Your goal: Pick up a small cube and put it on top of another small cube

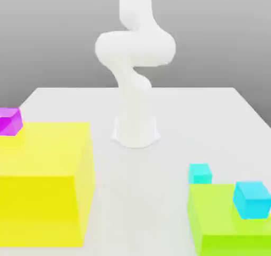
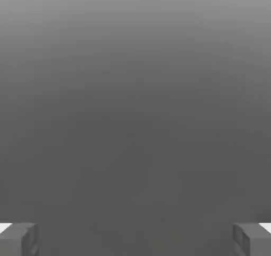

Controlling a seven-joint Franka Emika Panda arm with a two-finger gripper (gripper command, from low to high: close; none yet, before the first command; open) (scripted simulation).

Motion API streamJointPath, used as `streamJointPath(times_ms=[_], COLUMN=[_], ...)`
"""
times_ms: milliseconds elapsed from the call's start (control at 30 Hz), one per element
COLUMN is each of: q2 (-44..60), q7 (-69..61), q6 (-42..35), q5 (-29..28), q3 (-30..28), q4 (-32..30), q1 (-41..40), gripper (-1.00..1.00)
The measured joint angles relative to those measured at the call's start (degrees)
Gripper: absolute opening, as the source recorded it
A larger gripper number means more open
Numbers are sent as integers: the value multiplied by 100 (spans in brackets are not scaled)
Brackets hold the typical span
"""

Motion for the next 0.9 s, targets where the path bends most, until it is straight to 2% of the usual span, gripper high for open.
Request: streamJointPath(times_ms=[367, 633, 733, 833, 900], q2=[1880, 3179, 3687, 4282, 4694], q7=[-2547, -4518, -5267, -5773, -5924], q6=[1546, 2630, 3059, 3548, 3884], q5=[-138, 5, 286, 867, 1056], q3=[79, 132, 175, 297, 398], q4=[-1812, -3089, -3442, -3405, -3340], q1=[1621, 2706, 3068, 3235, 3141], gripper=[0, 0, 0, 0, 0])
